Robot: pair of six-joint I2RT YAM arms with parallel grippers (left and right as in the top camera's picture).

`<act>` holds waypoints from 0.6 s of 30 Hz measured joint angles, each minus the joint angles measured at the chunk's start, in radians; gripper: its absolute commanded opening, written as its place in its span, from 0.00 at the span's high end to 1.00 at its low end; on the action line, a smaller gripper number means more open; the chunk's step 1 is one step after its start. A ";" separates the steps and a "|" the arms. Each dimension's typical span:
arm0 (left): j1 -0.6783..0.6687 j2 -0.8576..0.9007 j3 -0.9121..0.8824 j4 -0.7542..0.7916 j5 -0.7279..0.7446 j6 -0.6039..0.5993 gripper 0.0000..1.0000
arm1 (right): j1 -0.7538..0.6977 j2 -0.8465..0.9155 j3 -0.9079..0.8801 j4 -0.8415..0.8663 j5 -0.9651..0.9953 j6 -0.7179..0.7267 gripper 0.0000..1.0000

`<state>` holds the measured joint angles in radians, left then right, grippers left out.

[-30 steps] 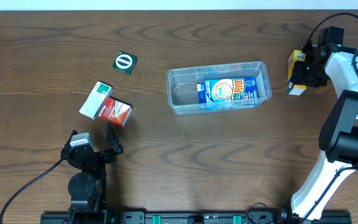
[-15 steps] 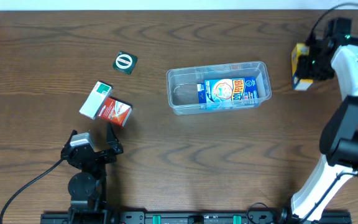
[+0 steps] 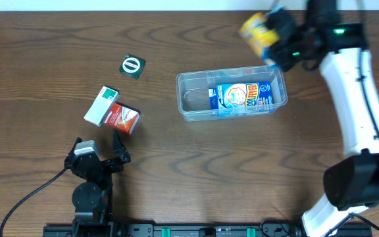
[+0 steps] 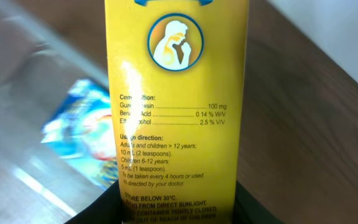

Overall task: Pack container
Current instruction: 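Lift the yellow box and carry it over the container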

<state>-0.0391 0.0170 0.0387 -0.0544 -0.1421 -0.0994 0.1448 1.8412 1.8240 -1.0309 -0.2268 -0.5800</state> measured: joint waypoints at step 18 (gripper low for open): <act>0.000 0.000 0.000 0.000 0.000 0.000 0.02 | 0.104 0.002 -0.042 -0.098 -0.017 -0.210 0.51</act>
<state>-0.0391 0.0170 0.0387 -0.0544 -0.1425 -0.0994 0.2489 1.8427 1.7821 -1.1294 -0.2436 -0.7898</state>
